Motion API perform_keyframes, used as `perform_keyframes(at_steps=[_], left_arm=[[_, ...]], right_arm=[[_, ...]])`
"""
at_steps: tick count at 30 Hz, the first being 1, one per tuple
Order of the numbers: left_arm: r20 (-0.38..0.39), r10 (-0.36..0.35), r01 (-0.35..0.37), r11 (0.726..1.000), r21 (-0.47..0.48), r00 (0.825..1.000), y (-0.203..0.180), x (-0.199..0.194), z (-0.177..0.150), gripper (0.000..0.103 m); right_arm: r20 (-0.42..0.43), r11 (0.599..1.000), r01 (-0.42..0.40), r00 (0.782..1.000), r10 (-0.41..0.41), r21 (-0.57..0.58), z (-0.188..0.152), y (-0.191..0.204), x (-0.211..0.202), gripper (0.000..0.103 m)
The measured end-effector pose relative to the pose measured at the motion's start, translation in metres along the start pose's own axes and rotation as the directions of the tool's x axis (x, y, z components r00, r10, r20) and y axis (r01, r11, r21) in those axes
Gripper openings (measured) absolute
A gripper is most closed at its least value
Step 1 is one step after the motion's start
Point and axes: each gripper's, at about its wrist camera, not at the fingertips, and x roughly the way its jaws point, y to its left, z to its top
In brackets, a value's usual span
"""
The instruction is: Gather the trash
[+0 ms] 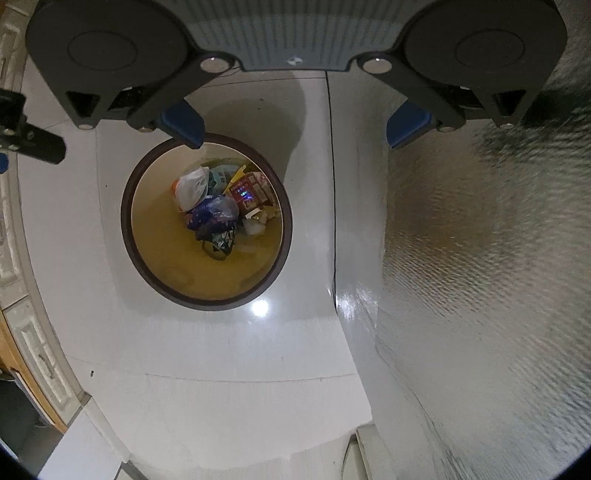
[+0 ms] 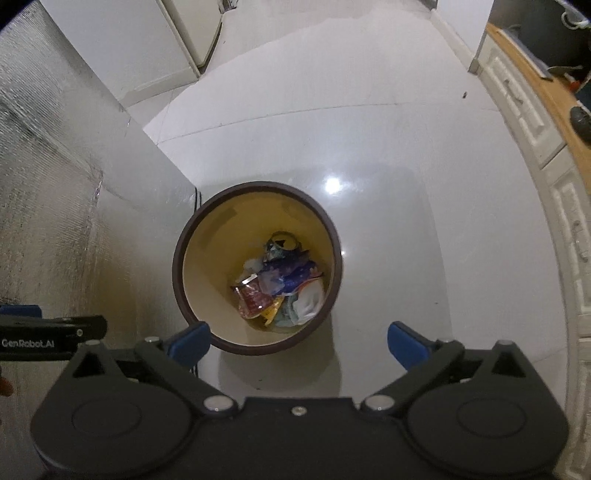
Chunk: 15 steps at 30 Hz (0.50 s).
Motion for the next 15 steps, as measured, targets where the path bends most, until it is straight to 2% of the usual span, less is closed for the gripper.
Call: perform_keyframes(at_steps=[5, 10, 15], left_arm=[[0.074, 0.025, -0.026, 1.0, 0.015, 0.997, -0.003, -0.033, -0.006, 0.103], [0.16, -0.003, 0.003, 1.0, 0.003, 0.987, -0.003, -0.077, -0.022, 0.103], [0.222, 0.028, -0.03, 1.0, 0.007, 0.975, -0.007, -0.117, -0.039, 0.103]], right_arm=[[0.045, 0.999, -0.038, 0.998, 0.037, 0.021, -0.003, -0.006, -0.031, 0.103], [0.131, 1.0, -0.025, 0.991, 0.024, 0.011, -0.014, -0.007, -0.071, 0.103], [0.18, 1.0, -0.008, 0.984, 0.01, -0.008, -0.028, -0.009, -0.107, 0.103]])
